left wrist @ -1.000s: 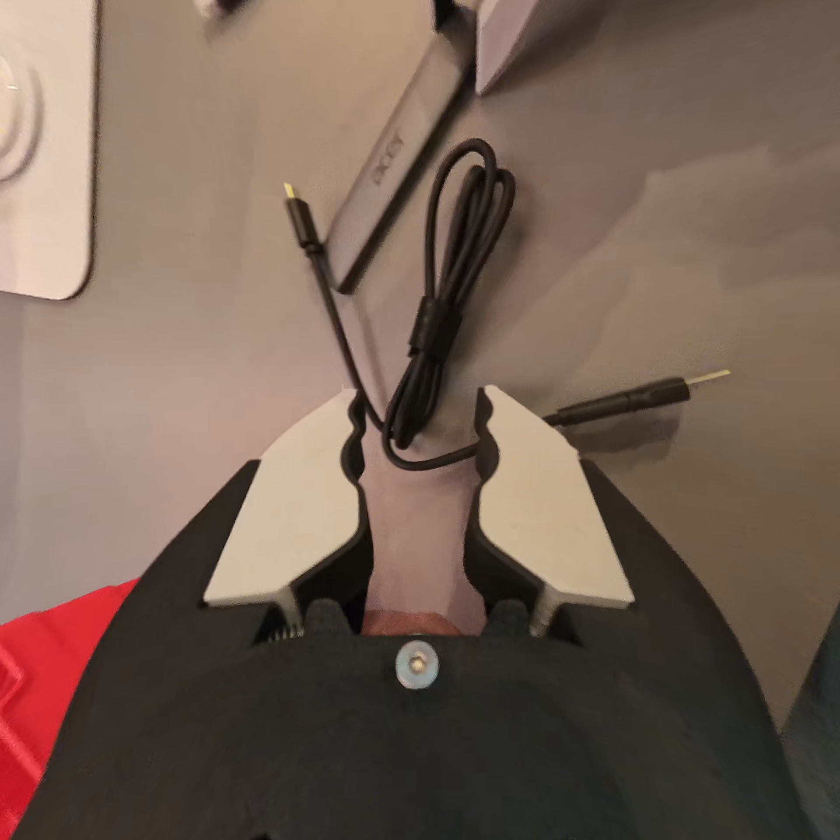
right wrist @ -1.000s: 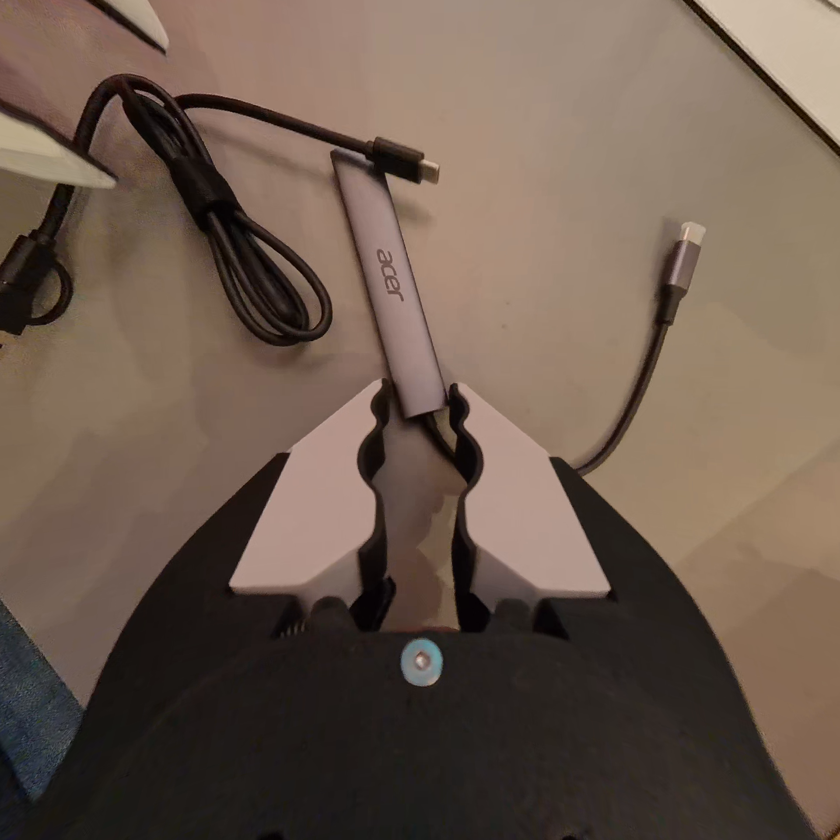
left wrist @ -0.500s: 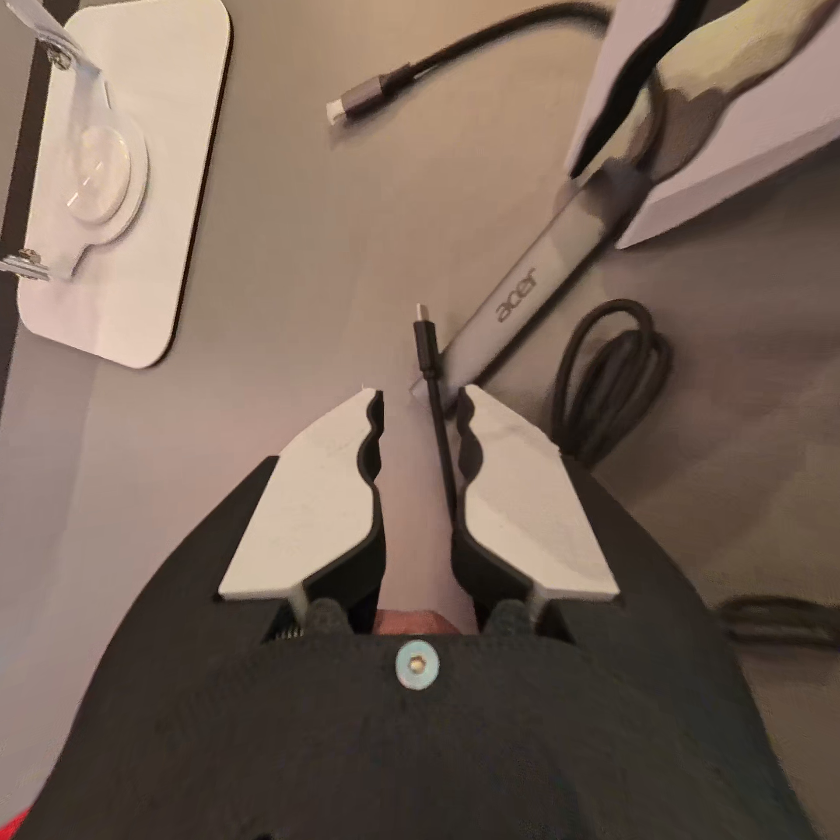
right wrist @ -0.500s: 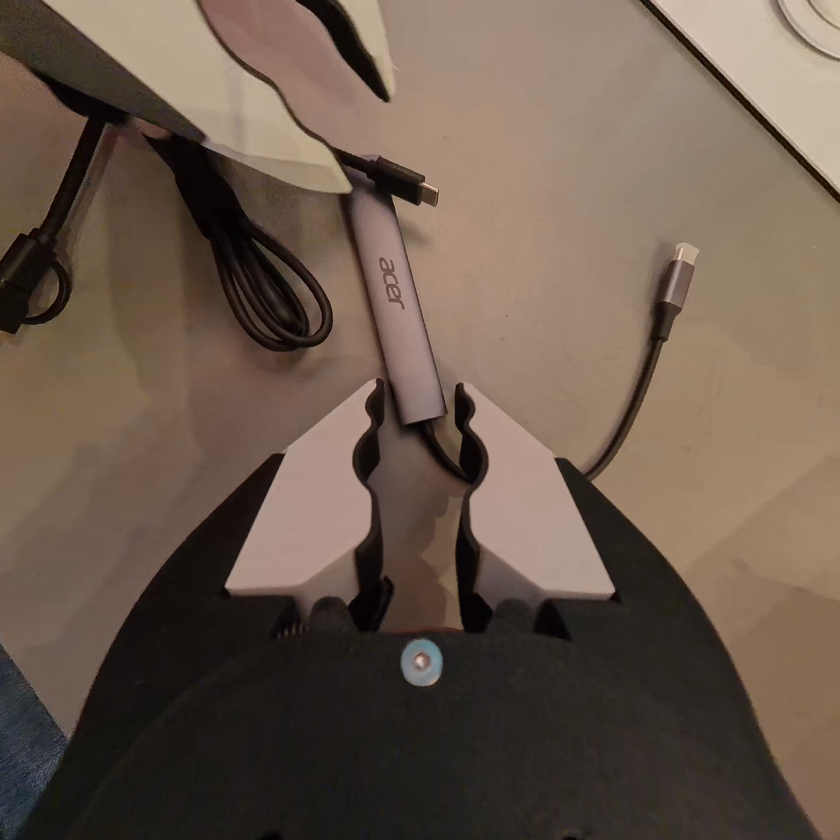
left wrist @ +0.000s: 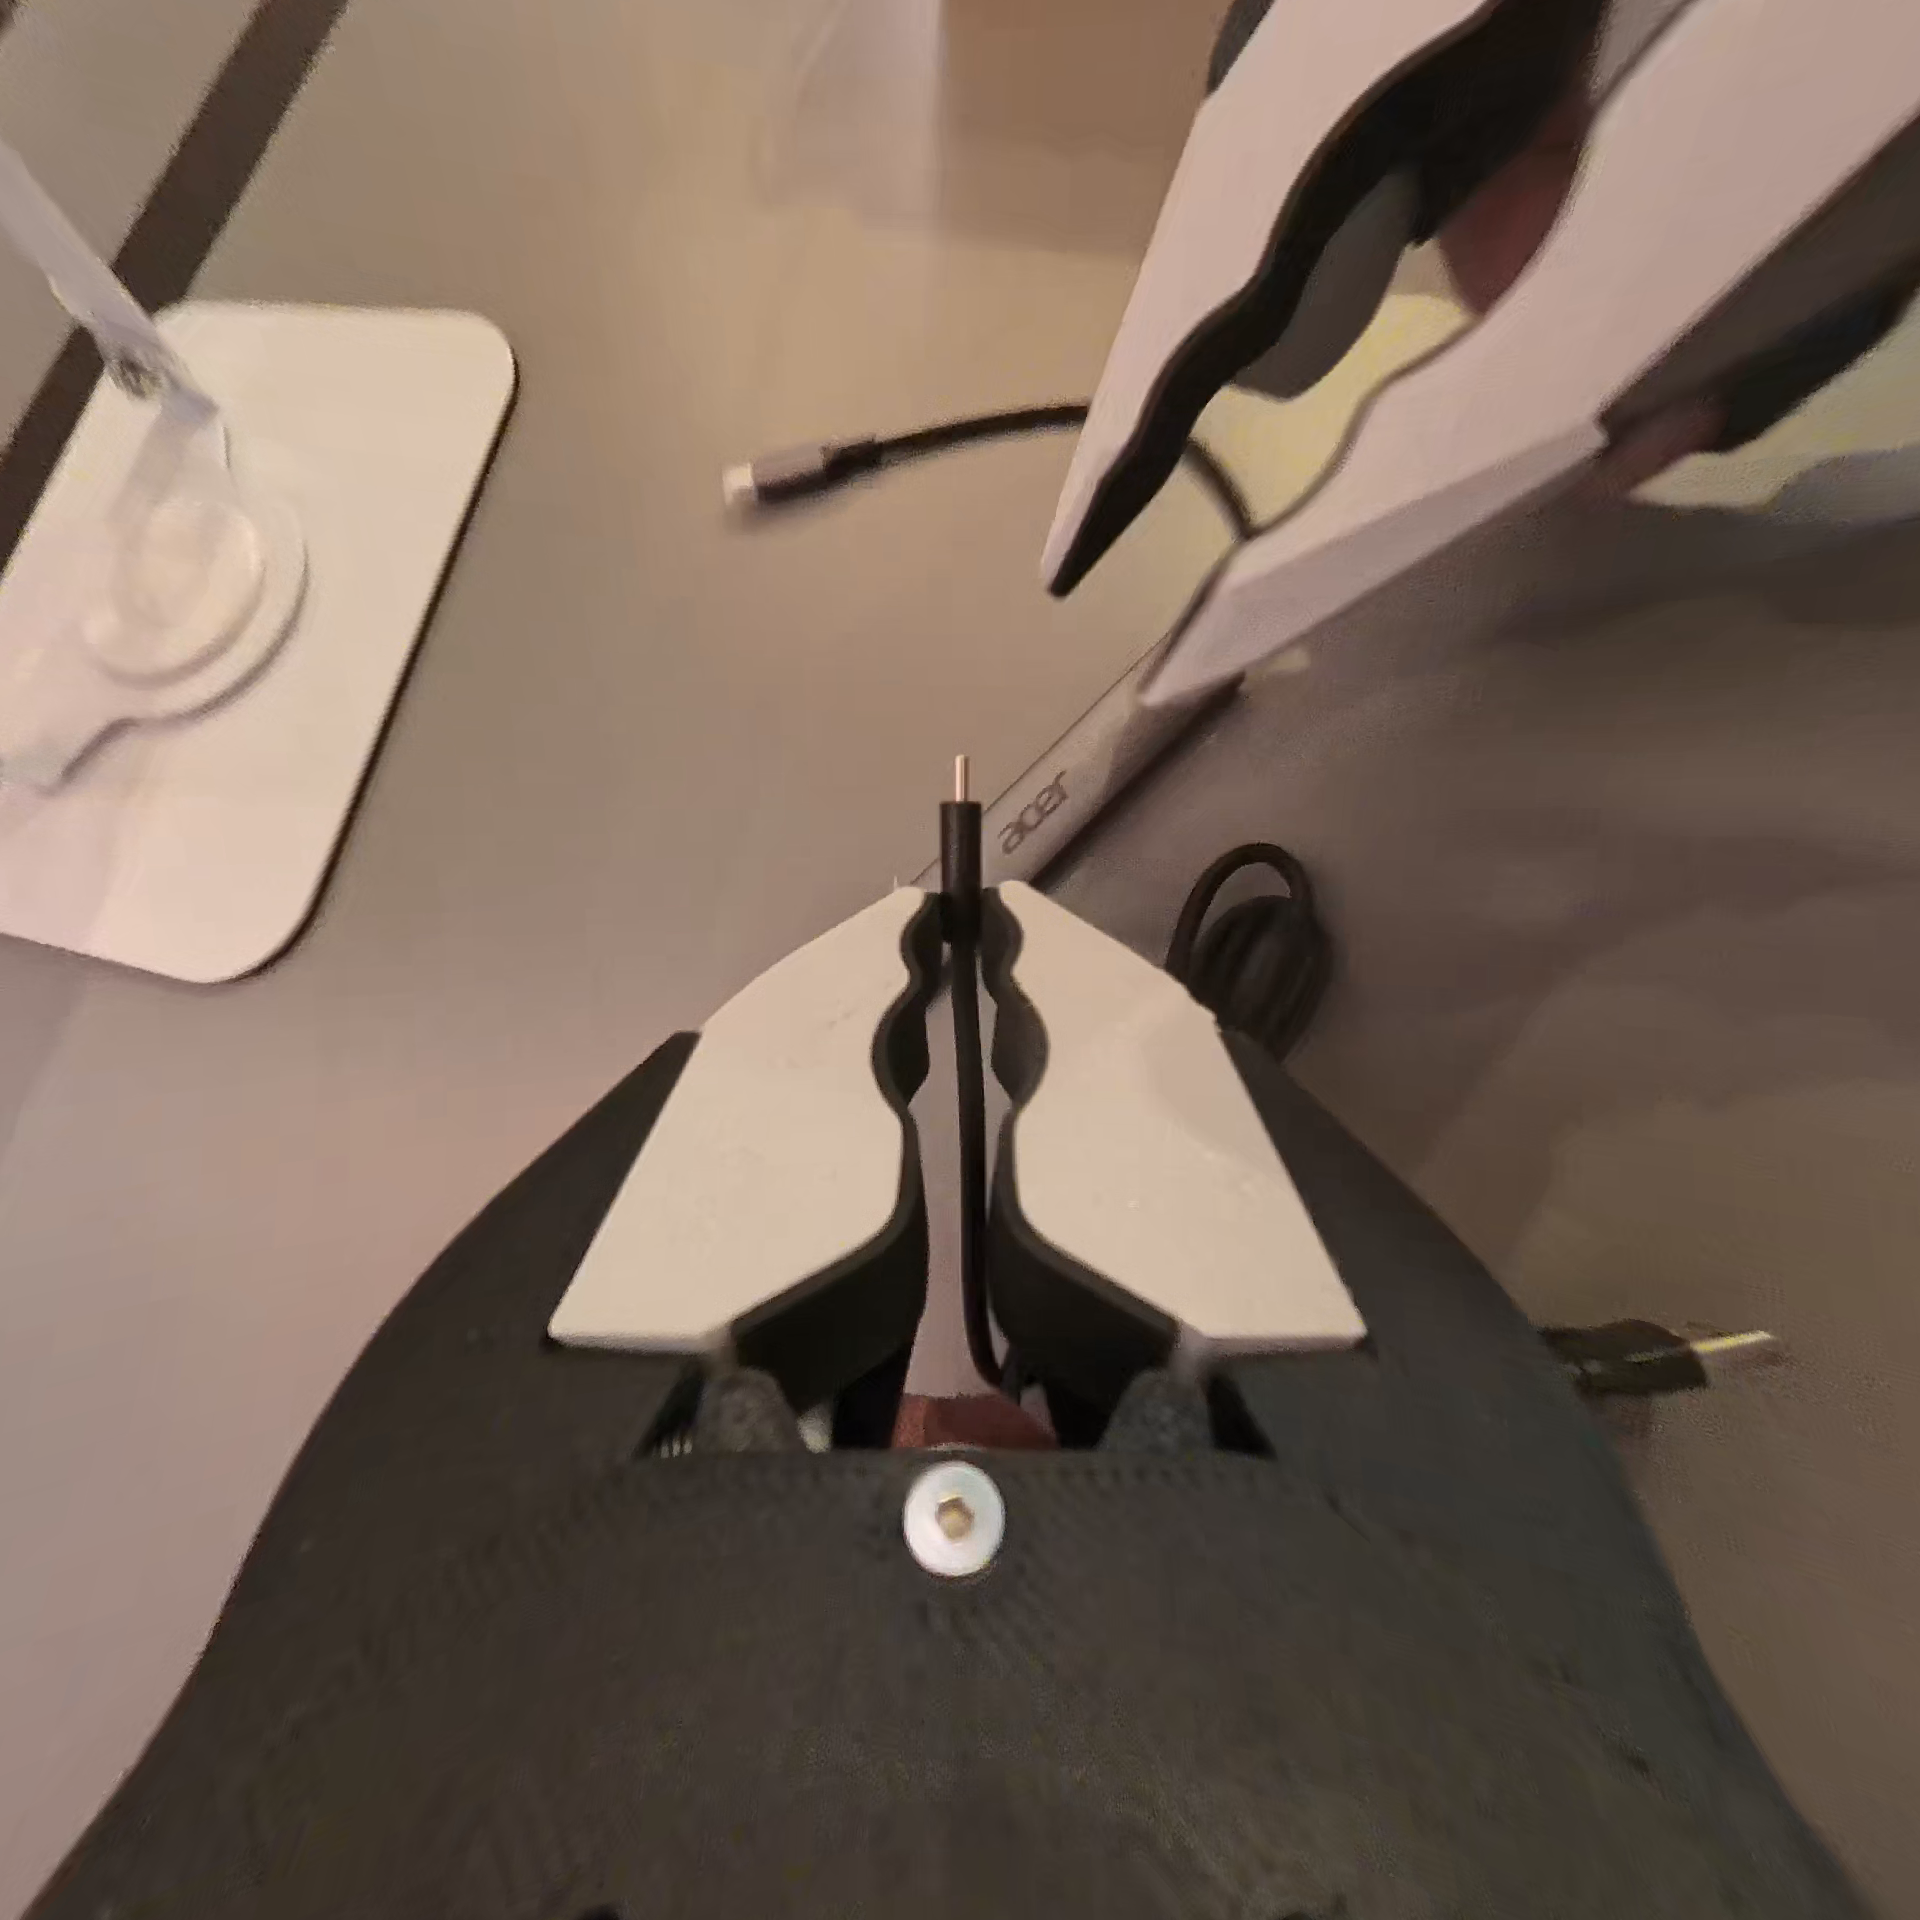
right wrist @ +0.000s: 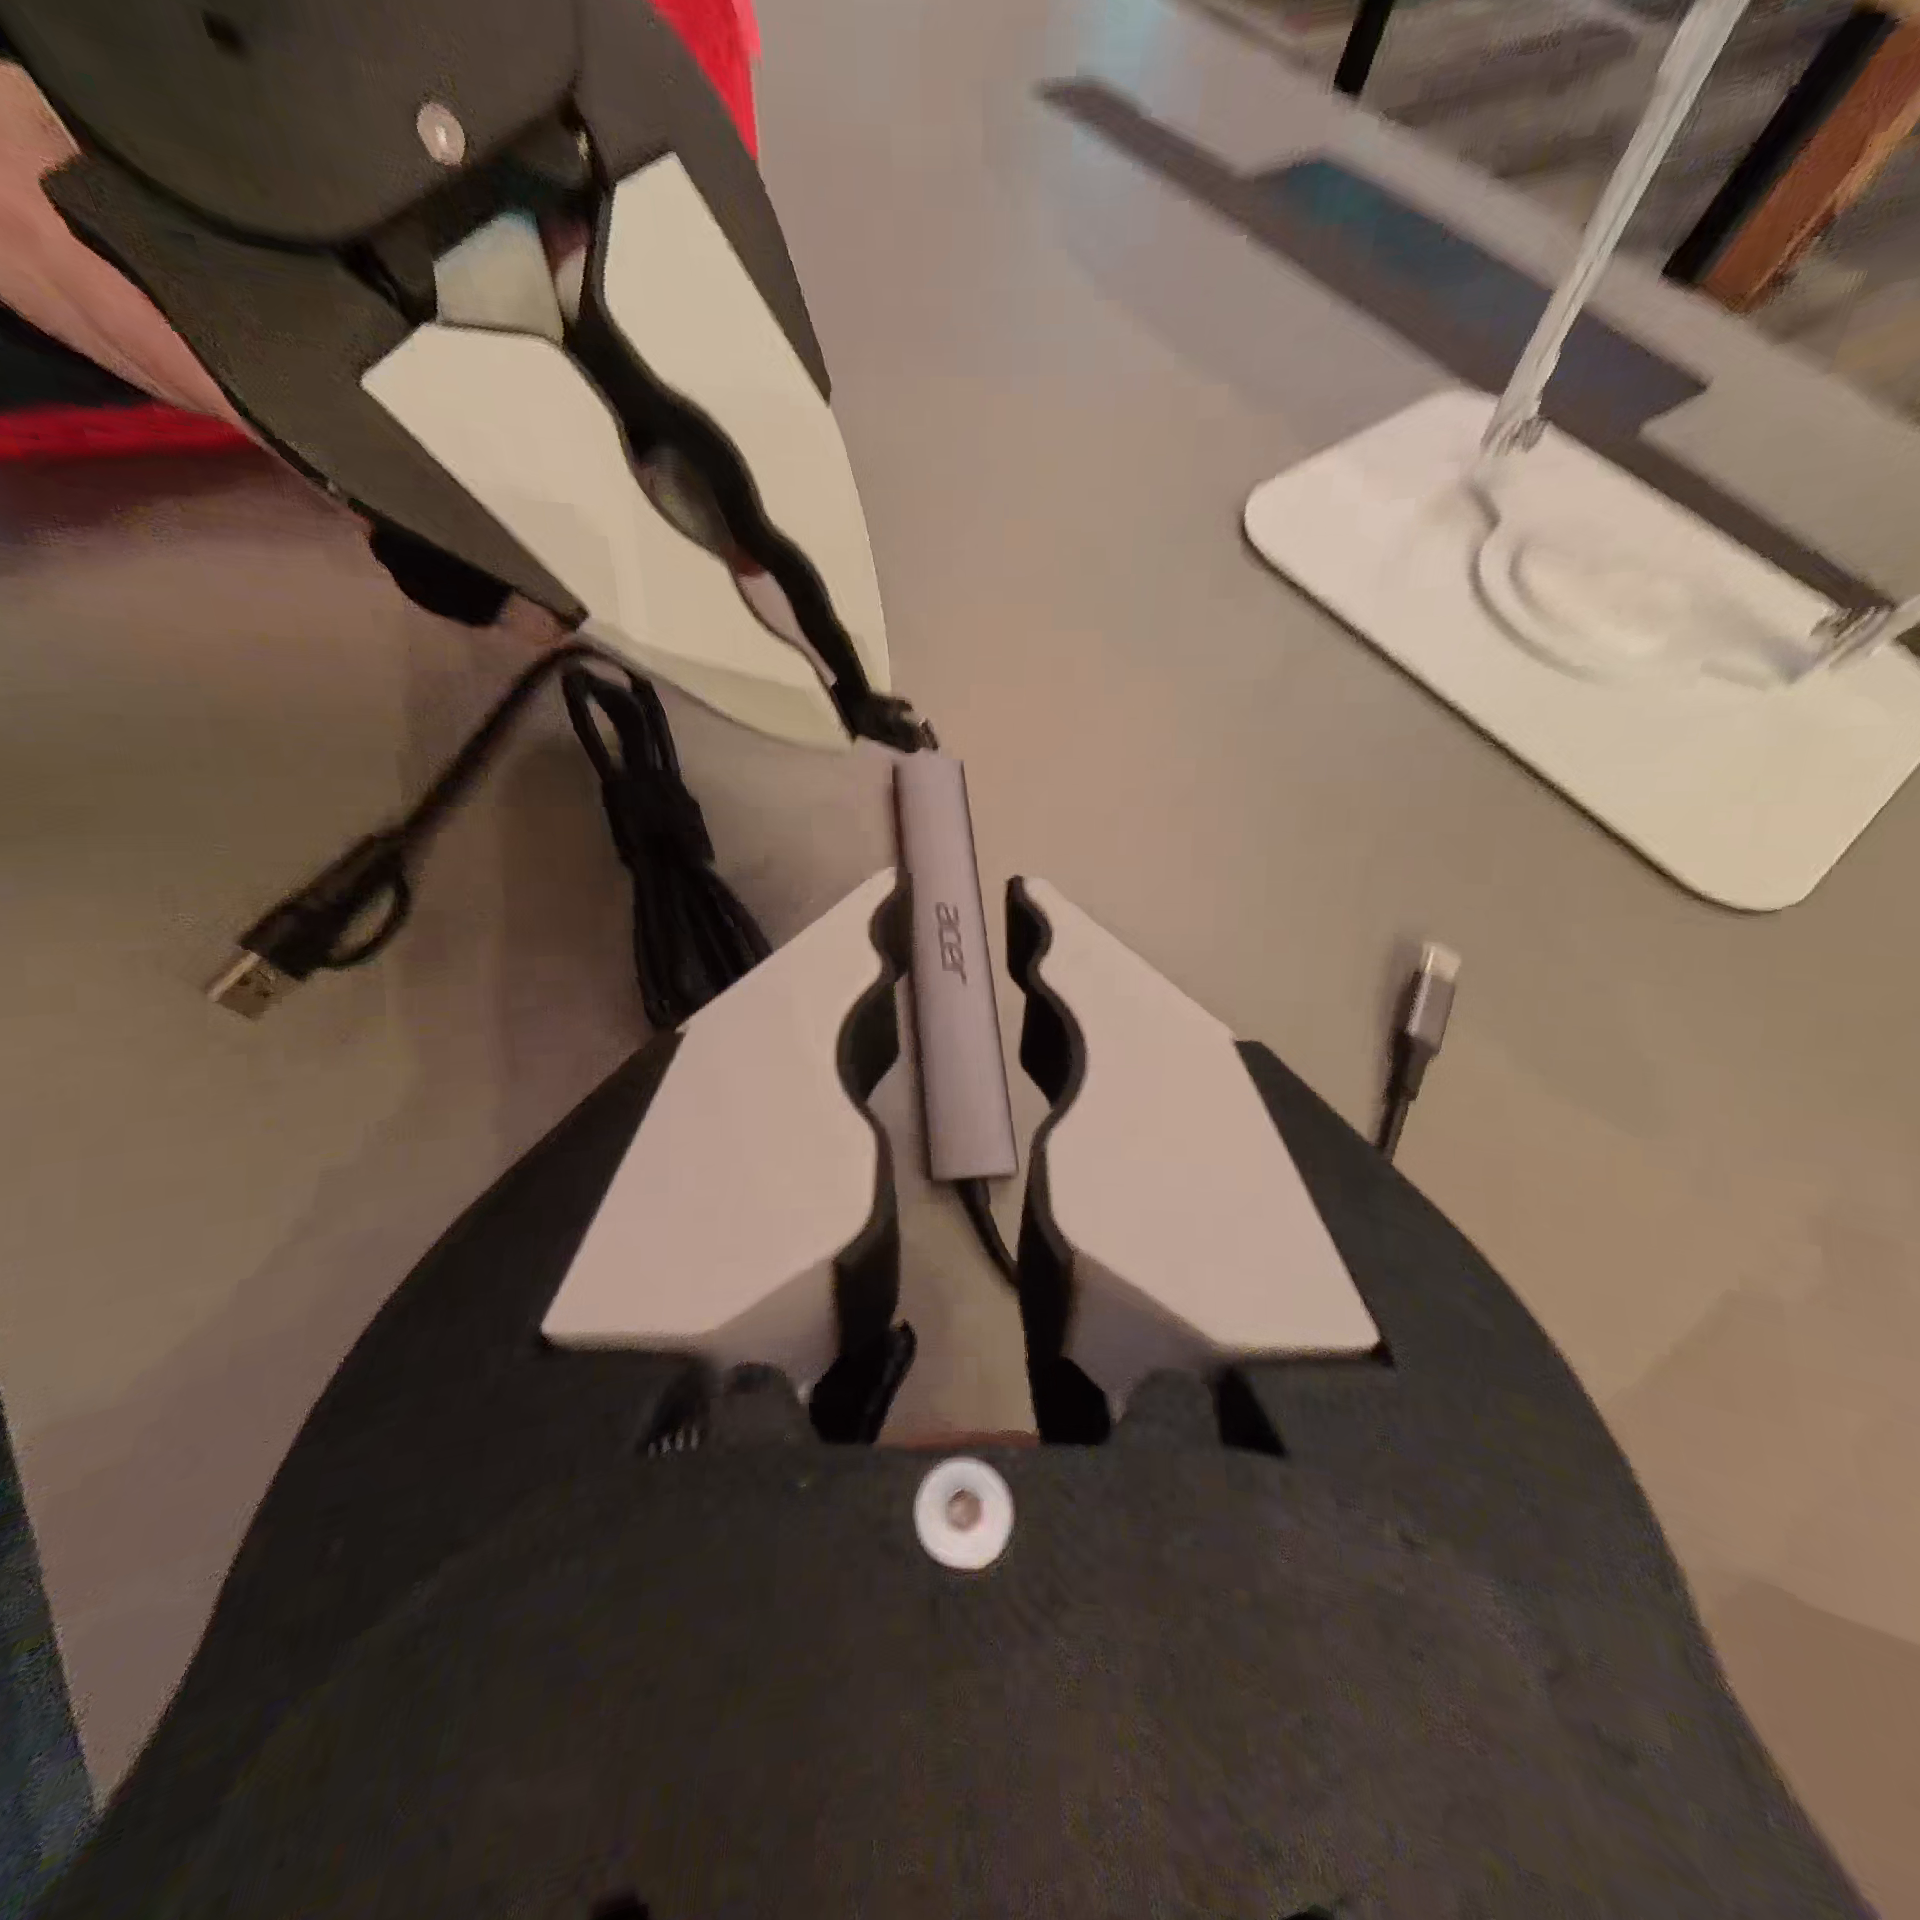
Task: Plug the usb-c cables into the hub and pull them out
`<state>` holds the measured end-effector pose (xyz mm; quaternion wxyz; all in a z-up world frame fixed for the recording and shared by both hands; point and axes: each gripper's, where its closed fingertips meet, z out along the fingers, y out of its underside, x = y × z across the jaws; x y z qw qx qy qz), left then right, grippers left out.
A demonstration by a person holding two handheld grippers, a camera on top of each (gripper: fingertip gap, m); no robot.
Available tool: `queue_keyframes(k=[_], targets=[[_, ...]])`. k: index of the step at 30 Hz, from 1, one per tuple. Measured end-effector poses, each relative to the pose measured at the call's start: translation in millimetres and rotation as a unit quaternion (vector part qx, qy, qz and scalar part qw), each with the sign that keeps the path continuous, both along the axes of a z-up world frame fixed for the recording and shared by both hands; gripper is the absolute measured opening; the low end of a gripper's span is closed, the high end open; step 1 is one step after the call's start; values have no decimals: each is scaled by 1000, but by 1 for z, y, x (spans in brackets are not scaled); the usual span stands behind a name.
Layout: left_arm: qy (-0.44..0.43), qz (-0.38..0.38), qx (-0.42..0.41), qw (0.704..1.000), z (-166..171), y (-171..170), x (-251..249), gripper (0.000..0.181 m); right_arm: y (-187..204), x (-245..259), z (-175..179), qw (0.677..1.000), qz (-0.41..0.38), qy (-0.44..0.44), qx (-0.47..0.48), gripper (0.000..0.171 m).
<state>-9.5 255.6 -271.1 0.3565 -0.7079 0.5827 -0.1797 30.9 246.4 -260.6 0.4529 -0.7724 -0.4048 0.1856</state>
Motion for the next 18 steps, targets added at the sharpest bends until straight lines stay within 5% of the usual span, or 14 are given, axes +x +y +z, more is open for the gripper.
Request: queue_keyframes(k=[5,12,18], targets=[[13,-83,10,996,21,-29,-1,7,-18,-27,29,993,71,96,2,16],[59,-161,3,985,25,-51,-6,7,-41,-44,27,986,153,47,49,5],[53,-163,29,985,31,-50,-4,8,-40,-42,35,981,141,131,-13,4]])
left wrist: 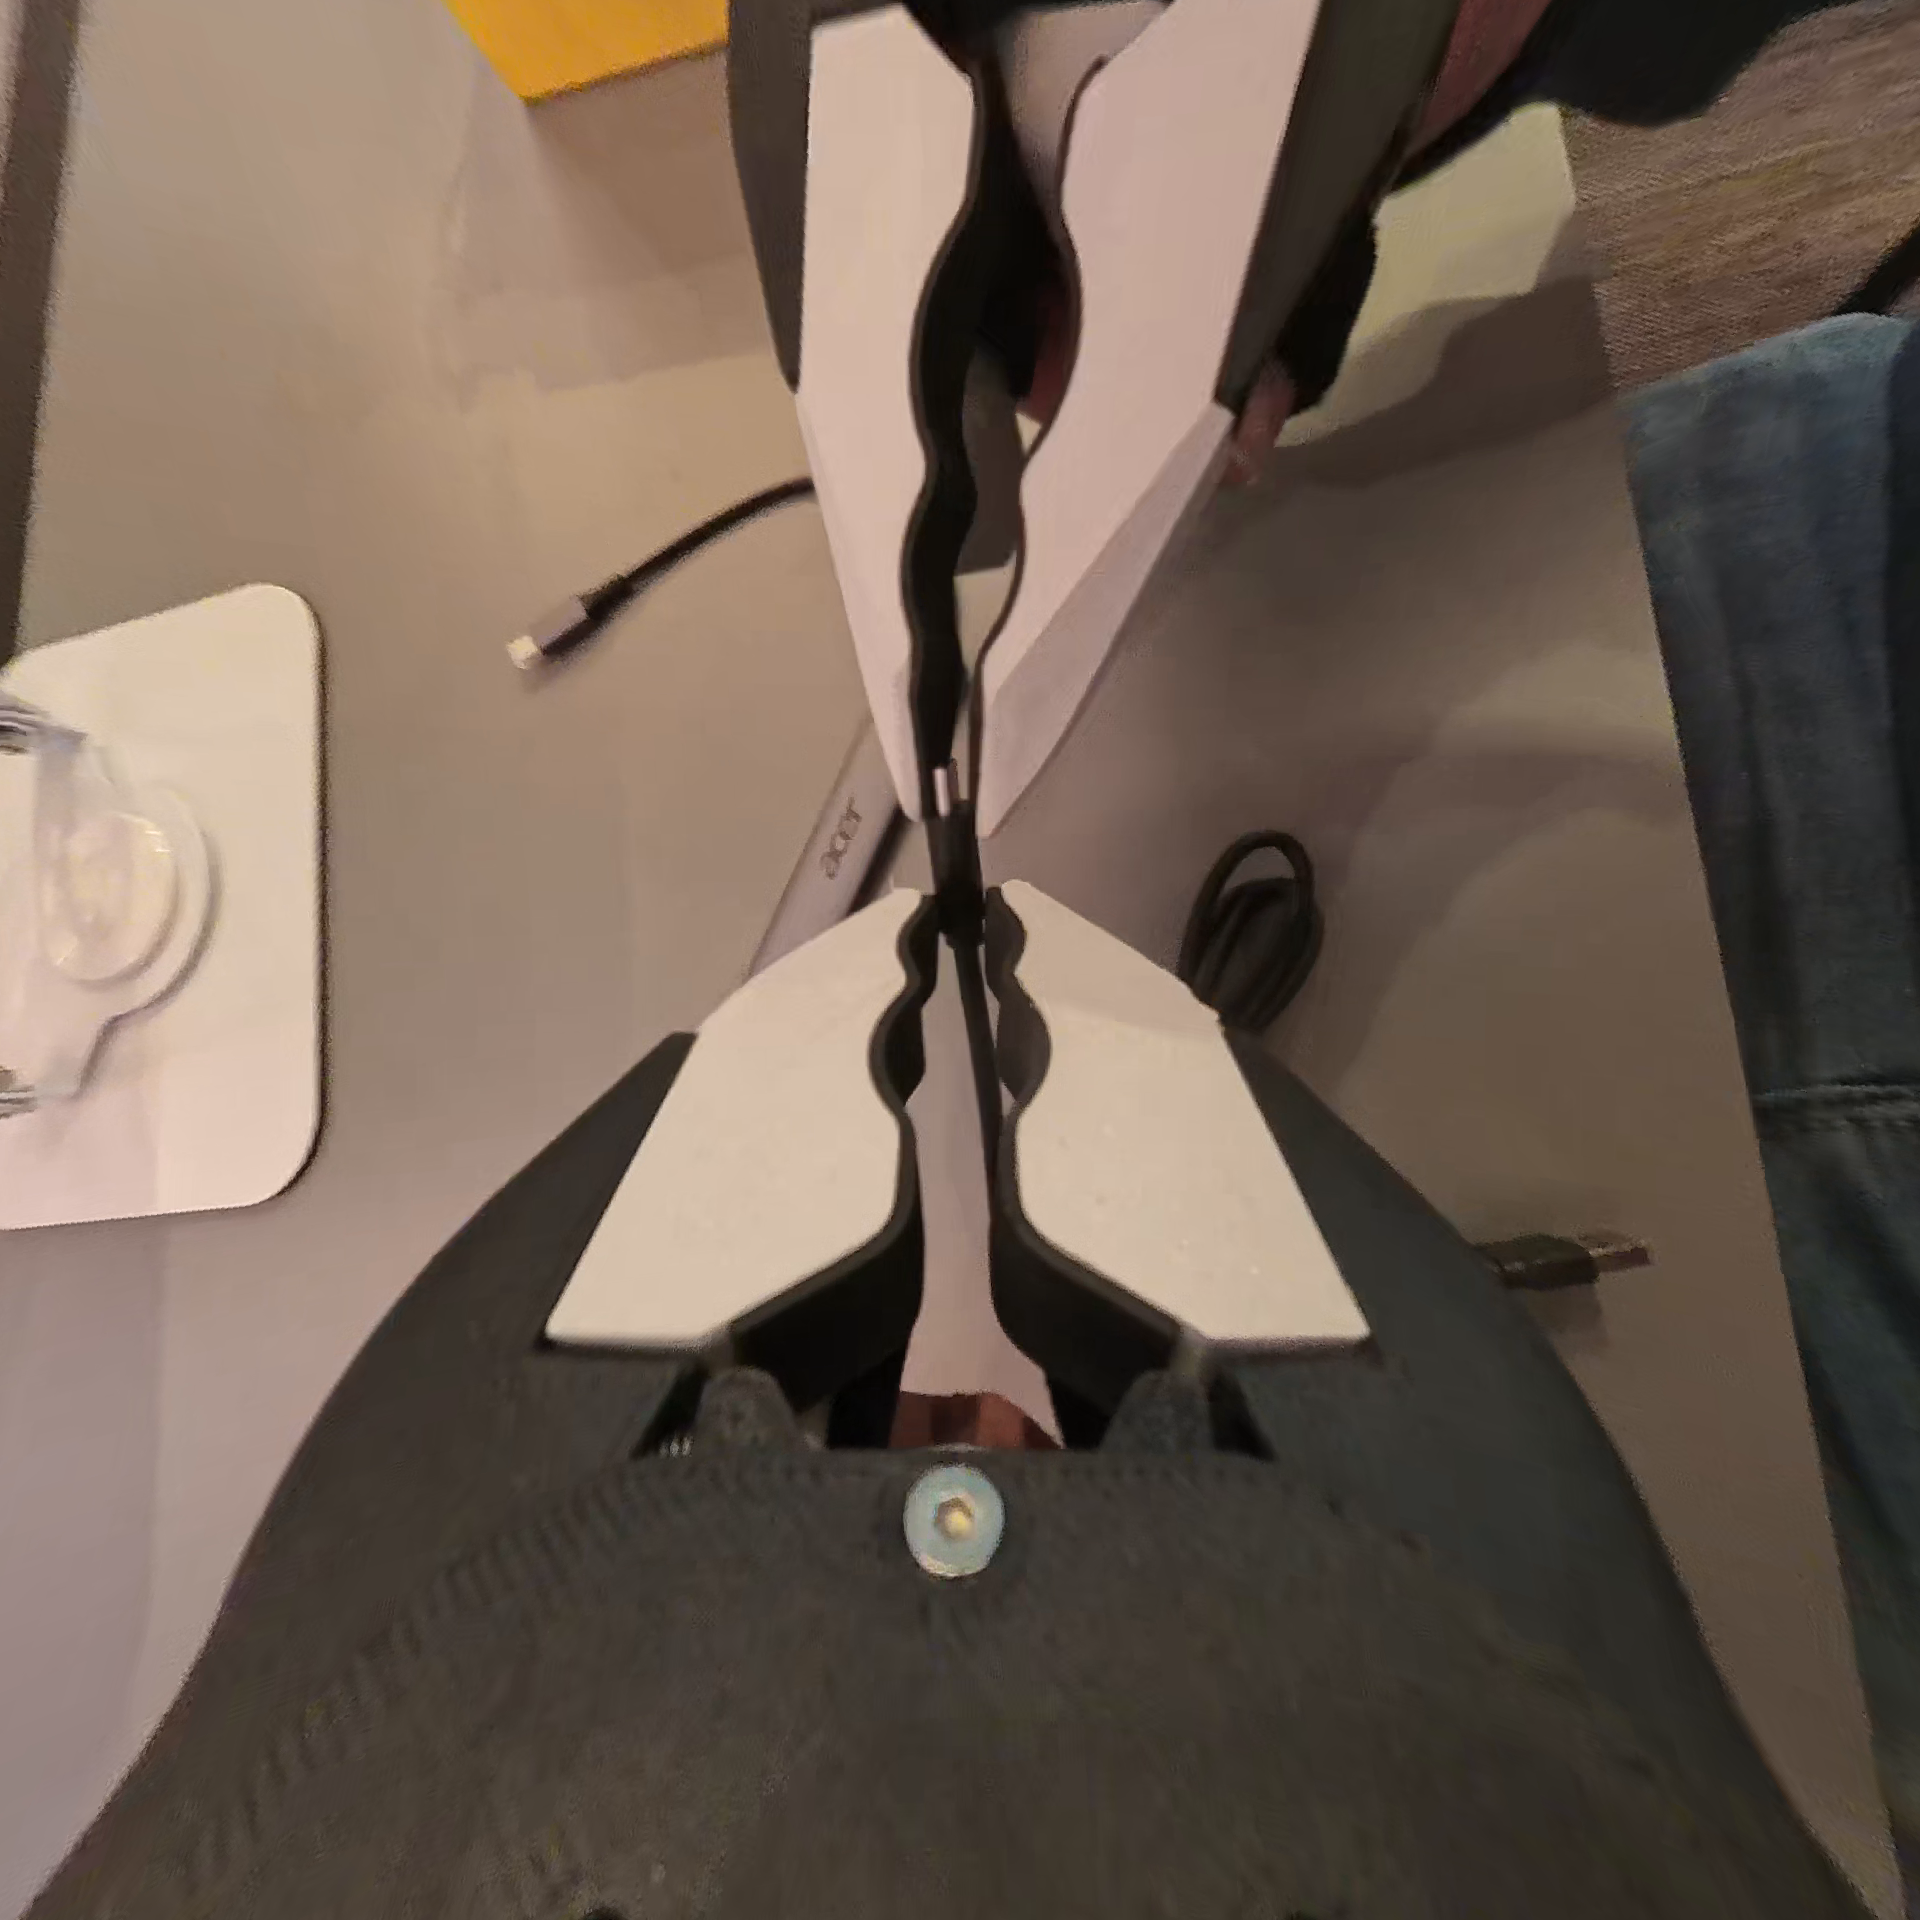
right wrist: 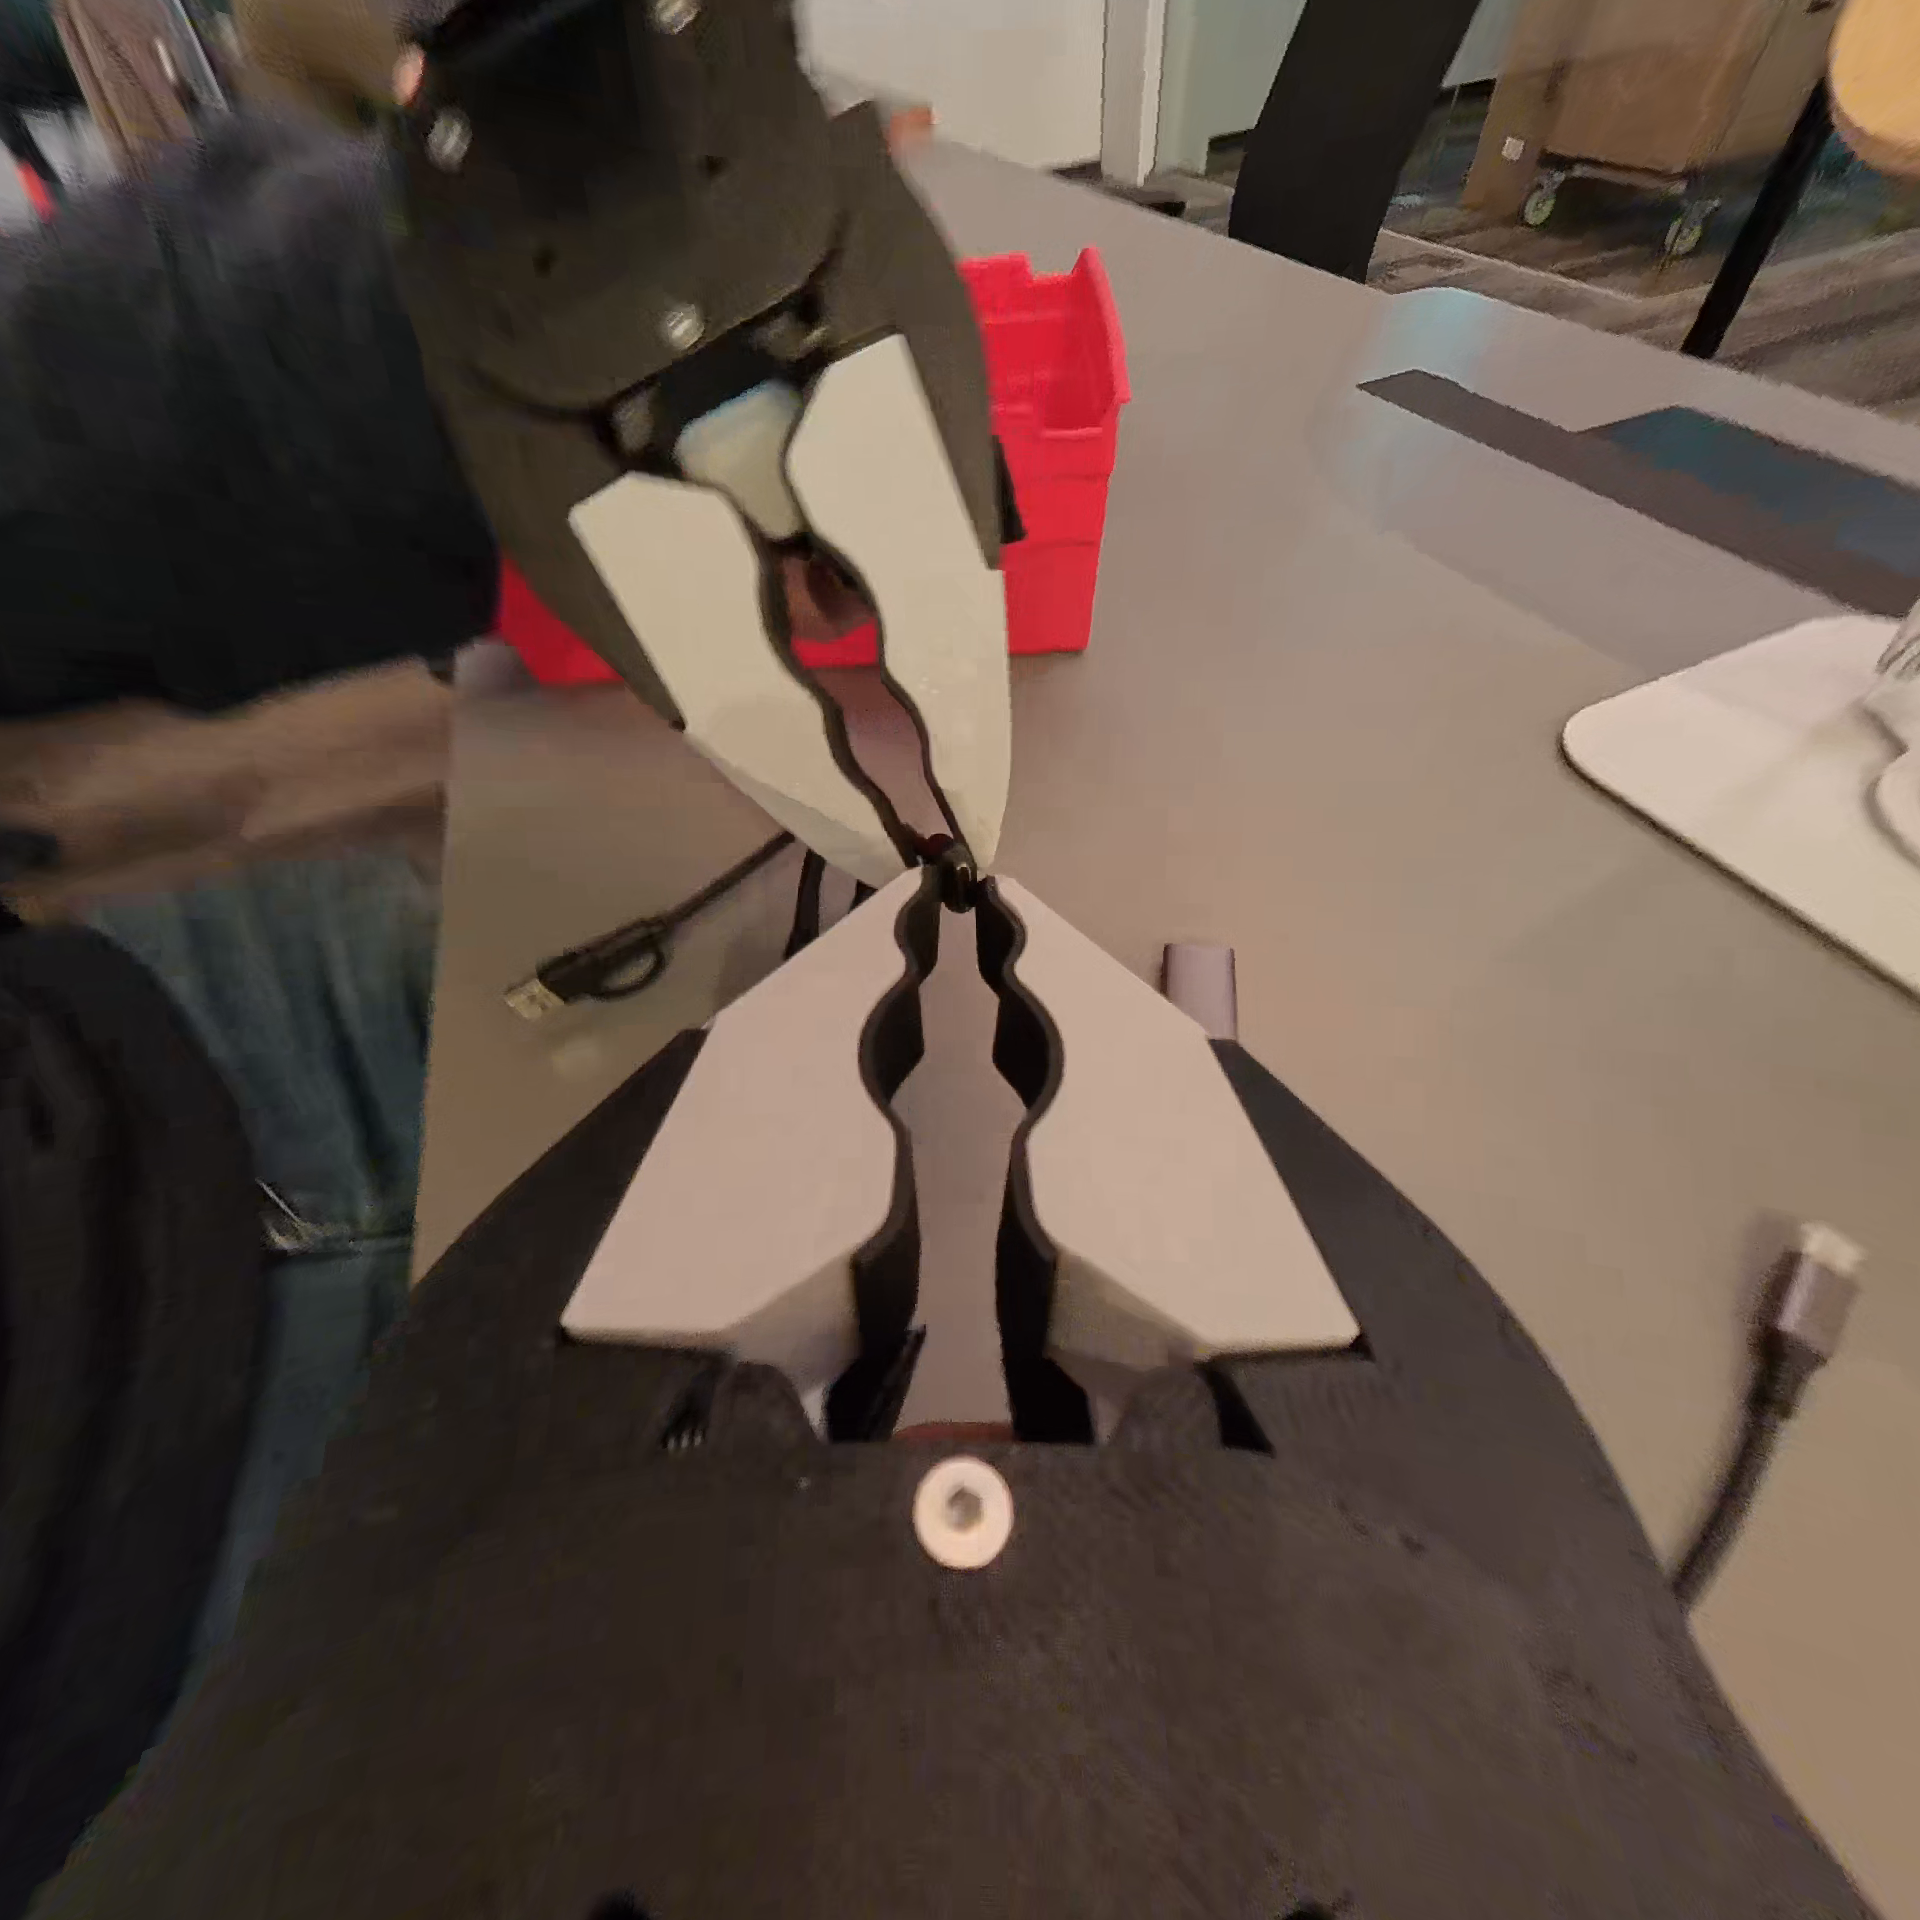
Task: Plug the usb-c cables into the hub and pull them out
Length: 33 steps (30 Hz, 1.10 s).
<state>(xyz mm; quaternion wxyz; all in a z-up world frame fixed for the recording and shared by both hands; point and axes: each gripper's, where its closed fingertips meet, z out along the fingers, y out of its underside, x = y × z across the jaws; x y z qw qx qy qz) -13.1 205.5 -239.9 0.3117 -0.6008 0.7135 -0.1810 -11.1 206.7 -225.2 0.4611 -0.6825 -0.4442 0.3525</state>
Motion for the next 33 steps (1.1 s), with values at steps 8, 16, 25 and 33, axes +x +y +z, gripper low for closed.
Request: queue_keyframes(k=[8,16,25,33], targets=[[-76,62,169,981,20,15,6,47,17,9,19,973,-48,161,-161,3],[-122,143,341,921,37,32,4,27,14,3,33,925,-37,264,-270,4],[-173,106,359,911,44,18,7,13,6,2,40,899,8,305,-314,3],[-216,91,276,932,53,4,8,13,2,8,46,889,38,324,-322,2]])
